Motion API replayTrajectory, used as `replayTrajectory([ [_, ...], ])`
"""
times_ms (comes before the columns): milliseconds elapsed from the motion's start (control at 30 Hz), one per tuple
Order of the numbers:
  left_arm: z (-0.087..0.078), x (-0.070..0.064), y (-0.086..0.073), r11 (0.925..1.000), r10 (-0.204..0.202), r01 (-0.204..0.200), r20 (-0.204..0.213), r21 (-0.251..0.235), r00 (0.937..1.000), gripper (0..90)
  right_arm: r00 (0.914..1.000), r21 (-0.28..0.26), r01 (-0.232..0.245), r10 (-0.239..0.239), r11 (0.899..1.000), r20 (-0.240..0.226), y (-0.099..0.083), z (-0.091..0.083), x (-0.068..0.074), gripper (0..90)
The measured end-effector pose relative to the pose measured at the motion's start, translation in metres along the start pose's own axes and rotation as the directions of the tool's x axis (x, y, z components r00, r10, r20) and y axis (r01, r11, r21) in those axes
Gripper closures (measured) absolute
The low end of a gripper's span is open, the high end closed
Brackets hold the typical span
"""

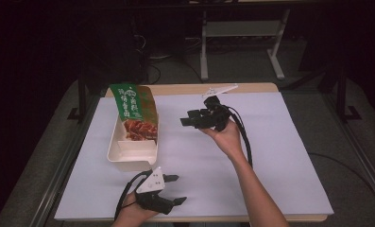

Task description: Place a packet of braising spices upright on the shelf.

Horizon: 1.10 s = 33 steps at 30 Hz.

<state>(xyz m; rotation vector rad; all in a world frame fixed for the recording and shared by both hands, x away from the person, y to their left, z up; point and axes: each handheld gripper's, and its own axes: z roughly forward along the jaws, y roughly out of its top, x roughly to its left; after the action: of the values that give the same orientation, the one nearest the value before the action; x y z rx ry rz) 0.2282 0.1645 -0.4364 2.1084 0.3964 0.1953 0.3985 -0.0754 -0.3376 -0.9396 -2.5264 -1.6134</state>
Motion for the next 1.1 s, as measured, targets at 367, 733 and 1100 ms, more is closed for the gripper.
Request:
replayTrajectory([
  [367, 0.000, 0.000, 0.000, 1.0000, -0.001, 0.001, -0.002, 0.002, 1.0000, 26.9, 0.9998, 0.011, -0.017, 0.017, 1.000, 0.008, -0.014, -0.014, -0.004, 45.5],
  [733, 0.001, 0.000, 0.000, 1.0000, -0.006, 0.006, 0.000, 0.008, 1.0000, 26.9, 0.9994, 0.028, -0.033, 0.033, 0.999, 0.010, -0.029, -0.027, -0.007, 45.5],
  [1100, 0.001, 0.001, 0.000, 1.0000, -0.005, 0.005, -0.004, 0.006, 1.0000, 26.9, 0.9991, 0.031, -0.040, 0.039, 0.999, 0.014, -0.042, -0.041, -0.007, 44.6],
])
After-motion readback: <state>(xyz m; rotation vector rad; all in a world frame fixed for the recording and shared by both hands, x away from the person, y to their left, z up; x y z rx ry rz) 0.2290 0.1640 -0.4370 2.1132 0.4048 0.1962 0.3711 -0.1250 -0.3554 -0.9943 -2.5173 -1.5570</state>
